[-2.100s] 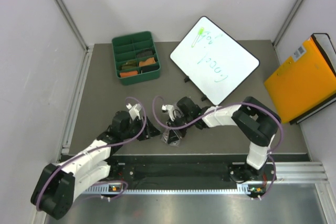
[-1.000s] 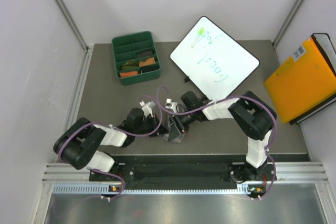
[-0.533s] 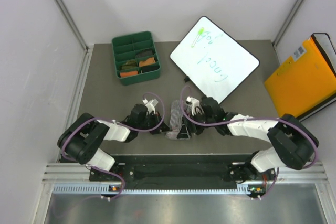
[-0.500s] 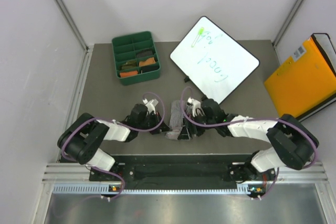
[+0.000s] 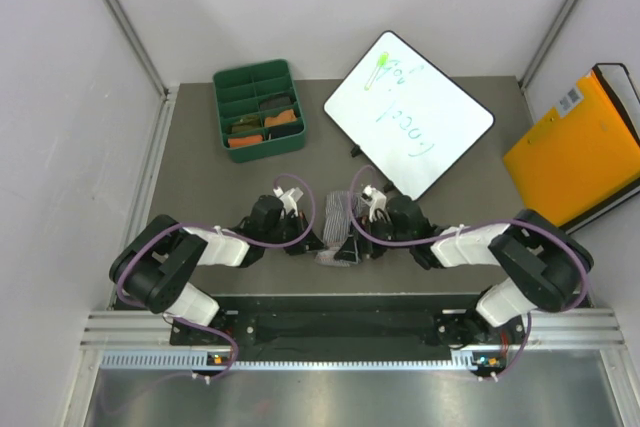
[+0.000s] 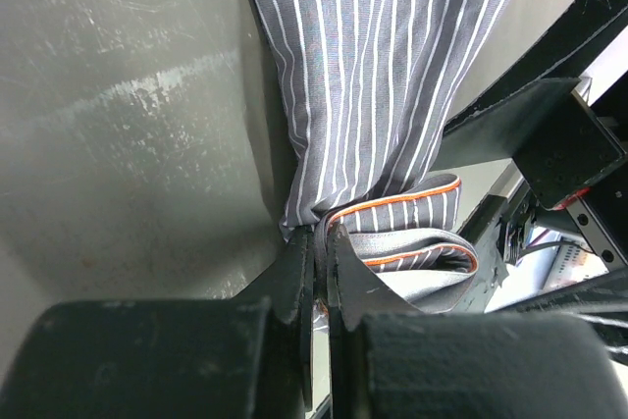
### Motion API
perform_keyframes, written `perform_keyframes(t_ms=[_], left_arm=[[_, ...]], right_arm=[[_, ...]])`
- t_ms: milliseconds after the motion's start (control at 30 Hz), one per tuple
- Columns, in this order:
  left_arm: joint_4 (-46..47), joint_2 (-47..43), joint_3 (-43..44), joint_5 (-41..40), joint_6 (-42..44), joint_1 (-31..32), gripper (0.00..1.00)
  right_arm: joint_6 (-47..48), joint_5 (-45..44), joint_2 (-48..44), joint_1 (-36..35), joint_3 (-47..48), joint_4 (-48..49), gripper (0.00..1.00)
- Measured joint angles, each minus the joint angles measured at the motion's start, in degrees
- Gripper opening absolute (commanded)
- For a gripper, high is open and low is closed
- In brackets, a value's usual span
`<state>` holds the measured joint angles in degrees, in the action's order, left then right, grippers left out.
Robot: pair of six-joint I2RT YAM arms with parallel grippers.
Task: Roll the underwear
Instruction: Roll the underwear to the center of the board.
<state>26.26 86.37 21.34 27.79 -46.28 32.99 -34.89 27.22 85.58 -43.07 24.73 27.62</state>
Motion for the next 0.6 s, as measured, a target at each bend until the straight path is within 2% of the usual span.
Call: perform_keyframes(t_ms=[33,133,167,200,233,267,300,400,600], left_arm=[[0.0,0.0,0.0,0.0,0.0,0.0,0.0],[-0.2,-0.1,0.0,-0.1,-0.1,0.0,0.0],[-0.3,-0.2,0.0,-0.2,-0.2,0.0,0.05],[-0.4,-0.3,0.1,-0.2,-0.3,0.1,0.13],[-0.5,-0.4,0.1,-0.3,-0.3,0.1,0.25],[-0.6,-0.4,0.1,-0.4,-0.4,0.1,0.35],[-0.7,-0.4,0.2,-0.5,-0.4,0.1,0.52],[-1.1,-1.9,0.9,-0.2,-1.0,0.2,0.64],[-4.7,-7.6,1.0,-4.0,1.4,0.4,0.68]], right_arm=[[-0.3,-0.2,0.3,0.0,0.0,0.4,0.76],[-0.2,-0.8,0.5,0.0,0.0,0.4,0.53],[-0.4,-1.6,0.8,0.0,0.0,-0.1,0.41],[-0.4,-1.8,1.1,0.0,0.0,-0.2,0.34],[-0.3,-2.4,1.4,0.0,0.1,-0.5,0.28],[-0.5,-2.7,1.8,0.0,0.1,-1.0,0.15],[-0.9,-2.8,2.4,0.0,0.1,-1.2,0.11],[-1.9,-3.2,3.1,0.0,0.4,-1.8,0.0],[-4.2,-3.7,3.3,0.5,2.6,-6.6,0.0]])
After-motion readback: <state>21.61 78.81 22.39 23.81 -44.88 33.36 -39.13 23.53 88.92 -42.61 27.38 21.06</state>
